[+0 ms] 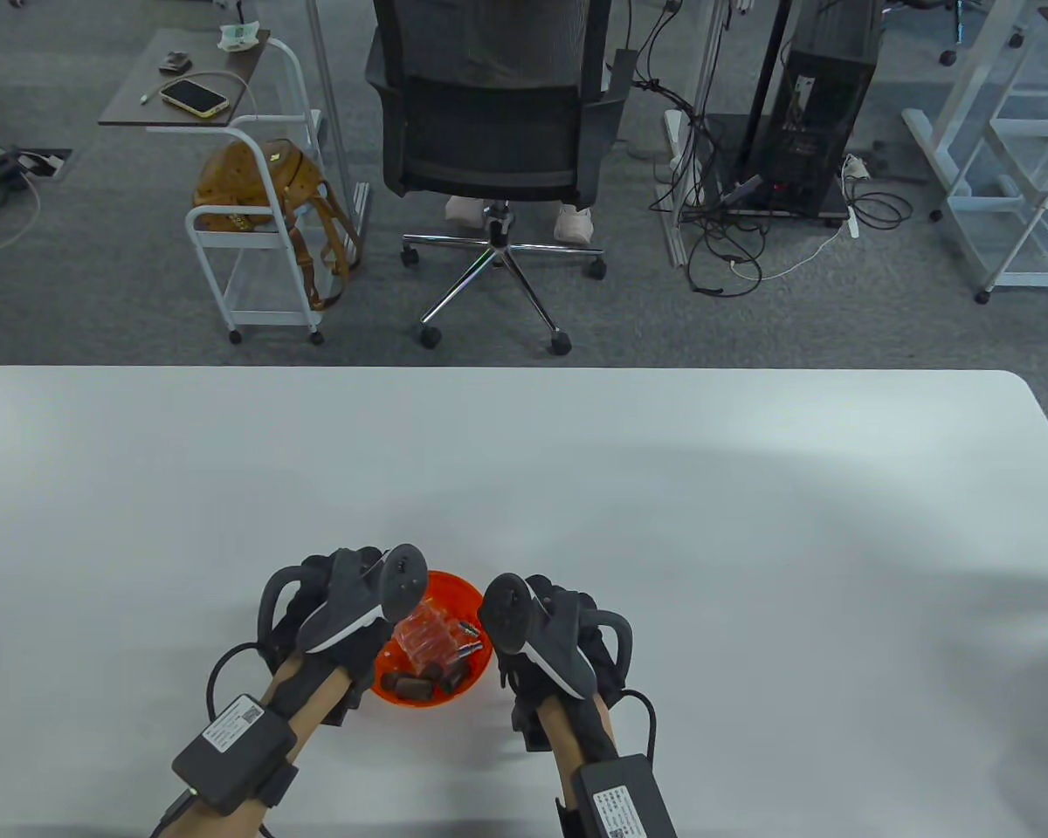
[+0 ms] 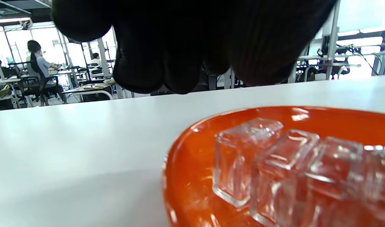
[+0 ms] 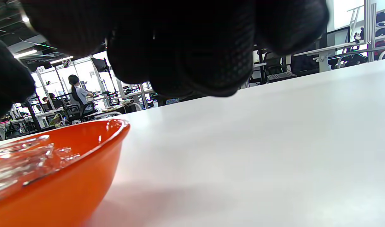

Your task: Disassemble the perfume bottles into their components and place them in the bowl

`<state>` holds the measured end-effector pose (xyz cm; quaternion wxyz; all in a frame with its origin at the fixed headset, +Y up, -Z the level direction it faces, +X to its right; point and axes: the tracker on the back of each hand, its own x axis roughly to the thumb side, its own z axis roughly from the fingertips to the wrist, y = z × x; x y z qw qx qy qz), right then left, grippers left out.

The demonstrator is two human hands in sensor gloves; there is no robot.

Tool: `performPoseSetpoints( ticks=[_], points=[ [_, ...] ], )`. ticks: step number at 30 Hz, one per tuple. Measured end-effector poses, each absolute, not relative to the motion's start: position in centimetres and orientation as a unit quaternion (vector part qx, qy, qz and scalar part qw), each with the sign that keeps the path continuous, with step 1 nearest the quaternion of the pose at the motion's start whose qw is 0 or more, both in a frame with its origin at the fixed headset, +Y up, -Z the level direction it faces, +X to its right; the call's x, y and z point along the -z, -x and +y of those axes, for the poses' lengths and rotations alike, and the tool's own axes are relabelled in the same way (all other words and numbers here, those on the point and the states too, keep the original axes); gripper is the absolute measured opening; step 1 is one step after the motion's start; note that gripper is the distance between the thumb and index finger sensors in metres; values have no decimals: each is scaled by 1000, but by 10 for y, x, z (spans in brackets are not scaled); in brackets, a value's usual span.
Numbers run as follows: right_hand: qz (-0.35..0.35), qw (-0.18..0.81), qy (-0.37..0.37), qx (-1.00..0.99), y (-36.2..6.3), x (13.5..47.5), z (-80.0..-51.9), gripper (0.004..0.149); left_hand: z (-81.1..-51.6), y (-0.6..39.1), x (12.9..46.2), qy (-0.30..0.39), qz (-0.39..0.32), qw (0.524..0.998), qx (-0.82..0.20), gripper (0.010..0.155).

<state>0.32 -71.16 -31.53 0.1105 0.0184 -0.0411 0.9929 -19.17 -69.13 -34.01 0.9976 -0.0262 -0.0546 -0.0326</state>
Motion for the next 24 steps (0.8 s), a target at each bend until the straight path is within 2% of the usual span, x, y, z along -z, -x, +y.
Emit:
performPoseSetpoints(
  ticks=[6, 13, 19, 24],
  points=[
    [-76, 111, -17, -991, -9, 313, -703, 52, -672, 221, 333, -21, -57, 998, -32, 62],
    [-182, 26, -20, -983, -20, 303, -670, 59, -647, 260, 311, -128, -96, 985, -68, 63],
    [-238, -56, -32, -969, -38, 294, -659, 63, -652, 288, 293, -159, -96, 982, -39, 67],
    [-257, -145, -36, -955, -53, 291, -668, 65, -665, 307, 283, -168, -82, 982, -32, 68]
  ],
)
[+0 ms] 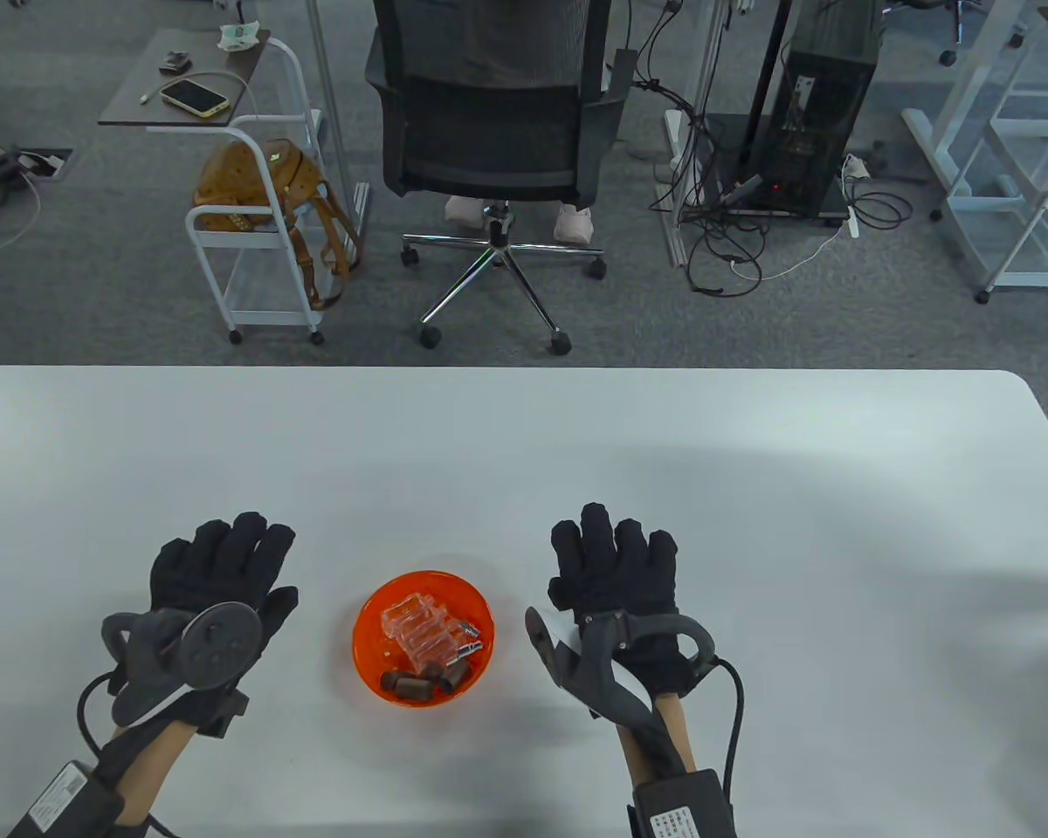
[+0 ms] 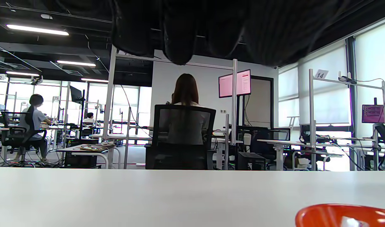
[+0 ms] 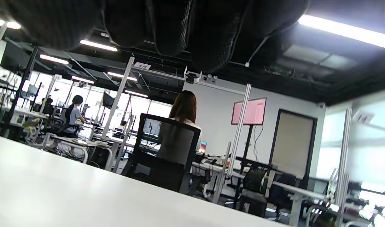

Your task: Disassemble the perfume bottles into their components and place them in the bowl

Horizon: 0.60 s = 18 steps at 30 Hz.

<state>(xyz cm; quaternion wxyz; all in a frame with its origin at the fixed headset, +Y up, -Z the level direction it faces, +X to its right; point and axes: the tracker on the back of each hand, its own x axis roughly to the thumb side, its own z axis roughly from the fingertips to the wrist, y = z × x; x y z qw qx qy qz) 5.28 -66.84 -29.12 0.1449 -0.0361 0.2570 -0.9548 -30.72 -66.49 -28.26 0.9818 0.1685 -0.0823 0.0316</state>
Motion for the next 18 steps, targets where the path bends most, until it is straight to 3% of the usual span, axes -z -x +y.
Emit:
performPoseSetpoints(
  ticks=[7, 18],
  points=[
    [252, 206, 35, 945, -63, 289, -688, 67, -680, 313, 278, -162, -80, 983, -20, 70],
    [228, 185, 20, 956, -70, 293, -692, 67, -690, 309, 281, -126, -86, 988, -31, 71]
  ],
)
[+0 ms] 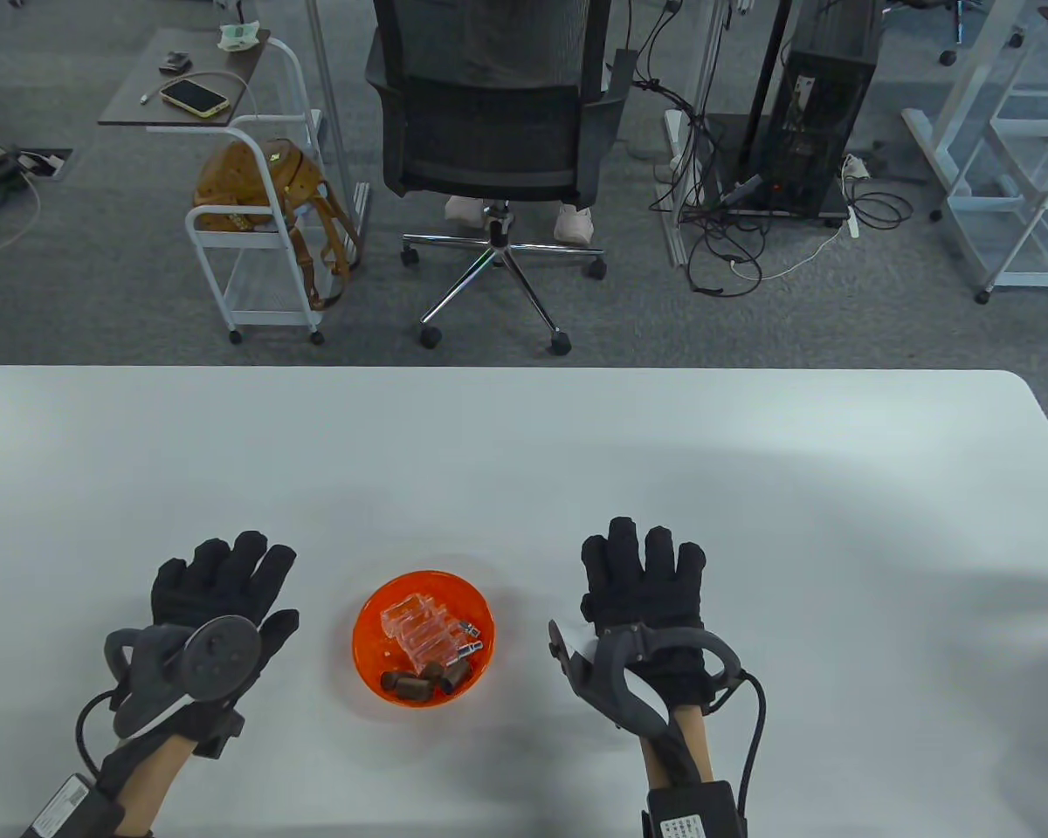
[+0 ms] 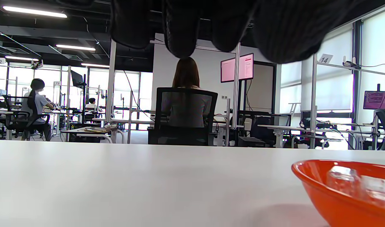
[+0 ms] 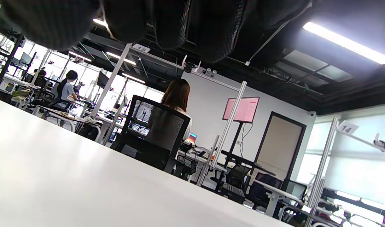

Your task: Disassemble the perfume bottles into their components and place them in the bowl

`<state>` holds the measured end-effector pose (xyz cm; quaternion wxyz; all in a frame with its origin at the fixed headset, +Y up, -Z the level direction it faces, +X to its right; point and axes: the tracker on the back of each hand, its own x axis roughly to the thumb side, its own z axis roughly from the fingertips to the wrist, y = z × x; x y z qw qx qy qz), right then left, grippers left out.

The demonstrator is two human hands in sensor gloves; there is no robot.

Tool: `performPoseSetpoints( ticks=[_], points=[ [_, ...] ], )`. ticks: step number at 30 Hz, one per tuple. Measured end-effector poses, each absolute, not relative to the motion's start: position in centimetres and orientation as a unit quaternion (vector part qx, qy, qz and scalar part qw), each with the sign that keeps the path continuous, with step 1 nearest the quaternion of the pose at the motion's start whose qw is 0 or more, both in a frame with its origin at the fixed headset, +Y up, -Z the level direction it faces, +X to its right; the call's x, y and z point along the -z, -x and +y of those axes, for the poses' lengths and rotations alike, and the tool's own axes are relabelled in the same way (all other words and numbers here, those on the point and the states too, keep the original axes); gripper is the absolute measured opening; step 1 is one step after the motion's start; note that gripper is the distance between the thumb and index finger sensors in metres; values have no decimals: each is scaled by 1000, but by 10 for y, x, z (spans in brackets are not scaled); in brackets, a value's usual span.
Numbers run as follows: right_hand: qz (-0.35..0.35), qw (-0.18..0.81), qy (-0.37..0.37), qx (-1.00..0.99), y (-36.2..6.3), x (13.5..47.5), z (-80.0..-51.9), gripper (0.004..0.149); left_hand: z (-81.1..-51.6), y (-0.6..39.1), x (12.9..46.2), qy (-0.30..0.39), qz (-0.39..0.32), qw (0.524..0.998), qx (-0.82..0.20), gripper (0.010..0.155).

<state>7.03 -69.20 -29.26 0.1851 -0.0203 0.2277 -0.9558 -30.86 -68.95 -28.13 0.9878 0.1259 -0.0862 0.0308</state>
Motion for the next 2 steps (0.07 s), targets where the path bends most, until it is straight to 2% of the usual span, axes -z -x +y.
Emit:
performPoseSetpoints(
  ticks=[2],
  points=[
    [224, 185, 20, 957, -70, 292, -692, 67, -691, 306, 281, -120, -89, 989, -21, 70]
  ],
)
